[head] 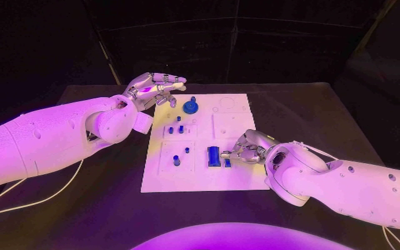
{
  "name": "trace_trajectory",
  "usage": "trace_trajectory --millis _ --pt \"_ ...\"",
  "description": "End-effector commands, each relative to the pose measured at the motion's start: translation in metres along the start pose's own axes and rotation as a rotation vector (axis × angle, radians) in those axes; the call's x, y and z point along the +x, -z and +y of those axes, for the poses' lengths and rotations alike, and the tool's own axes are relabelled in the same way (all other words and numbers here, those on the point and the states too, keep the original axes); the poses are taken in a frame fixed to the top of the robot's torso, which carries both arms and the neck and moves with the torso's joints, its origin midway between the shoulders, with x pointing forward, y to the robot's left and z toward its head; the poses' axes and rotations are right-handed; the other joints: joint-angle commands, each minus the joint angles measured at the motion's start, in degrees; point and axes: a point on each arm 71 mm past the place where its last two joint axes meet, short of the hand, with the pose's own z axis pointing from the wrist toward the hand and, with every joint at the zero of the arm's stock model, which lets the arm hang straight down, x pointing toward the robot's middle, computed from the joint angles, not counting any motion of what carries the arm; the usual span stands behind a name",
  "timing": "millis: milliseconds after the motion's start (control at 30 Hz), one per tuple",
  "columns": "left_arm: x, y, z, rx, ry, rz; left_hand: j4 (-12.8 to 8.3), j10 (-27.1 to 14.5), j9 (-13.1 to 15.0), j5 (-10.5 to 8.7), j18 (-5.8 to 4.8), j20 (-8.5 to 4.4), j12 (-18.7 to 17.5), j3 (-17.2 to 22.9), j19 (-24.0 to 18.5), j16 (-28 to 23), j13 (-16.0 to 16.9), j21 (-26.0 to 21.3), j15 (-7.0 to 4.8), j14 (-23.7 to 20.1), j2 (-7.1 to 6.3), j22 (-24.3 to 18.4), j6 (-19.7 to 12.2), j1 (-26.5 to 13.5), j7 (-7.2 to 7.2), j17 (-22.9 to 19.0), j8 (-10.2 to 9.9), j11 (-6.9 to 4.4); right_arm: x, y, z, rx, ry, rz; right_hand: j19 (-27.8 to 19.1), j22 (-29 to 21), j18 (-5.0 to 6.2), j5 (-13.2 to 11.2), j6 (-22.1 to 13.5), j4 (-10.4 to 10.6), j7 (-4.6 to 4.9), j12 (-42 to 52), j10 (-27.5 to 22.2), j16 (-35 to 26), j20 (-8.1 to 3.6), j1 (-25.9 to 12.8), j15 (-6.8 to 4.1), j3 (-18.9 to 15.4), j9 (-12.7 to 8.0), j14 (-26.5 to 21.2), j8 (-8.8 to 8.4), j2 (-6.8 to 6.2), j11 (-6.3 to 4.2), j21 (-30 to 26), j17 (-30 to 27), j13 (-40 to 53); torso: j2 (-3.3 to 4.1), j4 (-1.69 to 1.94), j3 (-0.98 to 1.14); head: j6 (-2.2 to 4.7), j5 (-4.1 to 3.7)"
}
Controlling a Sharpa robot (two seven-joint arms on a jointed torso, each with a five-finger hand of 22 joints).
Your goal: Assemble the parts on the task board
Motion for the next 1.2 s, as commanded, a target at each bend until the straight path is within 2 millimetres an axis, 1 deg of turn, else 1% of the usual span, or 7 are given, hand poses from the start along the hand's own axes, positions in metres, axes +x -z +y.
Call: trace_trajectory --millis 33,233,633,800,933,1100,1200 --pt "0.001 0.0 -0.001 0.006 0.003 0.013 0.07 -0.47 0.01 0.3 0.82 0.35 0.31 0.15 0.17 0.2 0.08 -0.34 0.06 -0.02 -0.01 0.06 -0.48 -0.27 -0.04 0.06 0.29 0.12 -0.002 0.003 0.002 -0.023 0.022 -0.014 -0.33 0.04 0.17 0.59 -0.46 -0.68 0.13 0.1 0.97 -0.2 -0.12 1.85 0.1 0.06 0.23 4.36 0.34 0.08 0.07 -0.2 6.87 5.94 0.02 -0.01 0.0 -0.02 0.02" --pt "0.0 0.0 -0.001 0.006 0.002 0.01 0.07 -0.49 0.01 0.31 0.82 0.35 0.35 0.17 0.21 0.3 0.08 -0.31 0.06 0.06 0.01 0.08 -0.5 -0.28 -0.04 0.18 0.32 0.11 -0.001 0.008 0.0 -0.055 0.072 0.041 -0.33 0.11 0.15 0.85 -0.47 -2.01 0.13 0.15 0.98 -0.15 -0.11 4.67 0.11 0.17 0.69 4.39 0.55 0.24 0.06 -0.22 7.0 6.05 -0.04 -0.09 -0.02 0.02 0.02" --pt "0.0 0.0 -0.001 0.006 0.002 0.01 0.07 -0.49 0.01 0.32 0.82 0.35 0.36 0.18 0.22 0.31 0.08 -0.31 0.06 0.06 0.01 0.08 -0.5 -0.28 -0.05 0.19 0.33 0.11 0.001 0.011 0.0 -0.067 0.115 0.079 -0.29 0.24 0.13 0.87 -0.5 -2.91 0.15 0.17 0.99 -0.1 -0.09 6.21 0.12 0.06 1.01 4.41 0.67 0.25 0.07 -0.18 7.11 6.11 0.01 0.04 -0.02 0.04 -0.09" --pt "0.001 0.0 -0.001 0.006 0.003 0.012 0.07 -0.49 0.01 0.32 0.82 0.35 0.36 0.18 0.22 0.31 0.08 -0.31 0.06 0.06 0.01 0.08 -0.5 -0.28 -0.05 0.19 0.33 0.11 0.001 0.006 -0.002 -0.058 0.125 0.073 -0.18 0.48 0.09 1.05 -0.31 -2.84 0.12 0.32 1.06 -0.03 -0.1 6.38 0.11 0.18 1.19 4.44 0.84 1.07 0.05 -0.06 7.25 6.23 0.03 0.05 -0.05 0.11 -0.26" --pt "0.002 -0.001 -0.001 0.006 0.003 0.014 0.07 -0.49 0.01 0.32 0.82 0.35 0.36 0.18 0.22 0.31 0.08 -0.31 0.06 0.06 0.01 0.08 -0.5 -0.28 -0.05 0.19 0.33 0.11 0.001 0.002 -0.003 -0.05 0.13 0.069 -0.16 0.53 0.08 1.08 -0.26 -2.69 0.1 0.39 1.1 0.0 -0.1 6.27 0.1 0.17 1.26 4.45 0.89 1.42 0.03 -0.03 7.3 6.28 0.05 0.22 0.03 0.04 0.01" --pt "0.001 -0.001 -0.001 0.006 0.003 0.013 0.07 -0.49 0.01 0.32 0.82 0.35 0.36 0.18 0.22 0.31 0.08 -0.31 0.06 0.06 0.01 0.08 -0.5 -0.28 -0.05 0.19 0.33 0.11 0.001 -0.002 -0.005 -0.043 0.135 0.068 -0.12 0.59 0.07 1.21 -0.25 -2.59 0.07 0.42 1.12 0.01 -0.11 6.22 0.09 0.16 1.31 4.45 0.92 1.7 0.02 0.0 7.33 6.3 0.04 0.08 -0.06 -0.02 0.34" --pt "0.002 -0.001 -0.001 0.006 0.003 0.013 0.07 -0.49 0.01 0.32 0.82 0.35 0.36 0.18 0.22 0.31 0.08 -0.31 0.06 0.06 0.01 0.08 -0.5 -0.28 -0.05 0.19 0.33 0.11 0.002 -0.003 -0.004 -0.044 0.138 0.071 -0.13 0.58 0.07 1.24 -0.25 -2.58 0.07 0.43 1.12 0.02 -0.11 6.22 0.09 0.16 1.32 4.45 0.93 1.73 0.01 0.0 7.33 6.31 0.03 -0.02 0.01 -0.03 0.42"
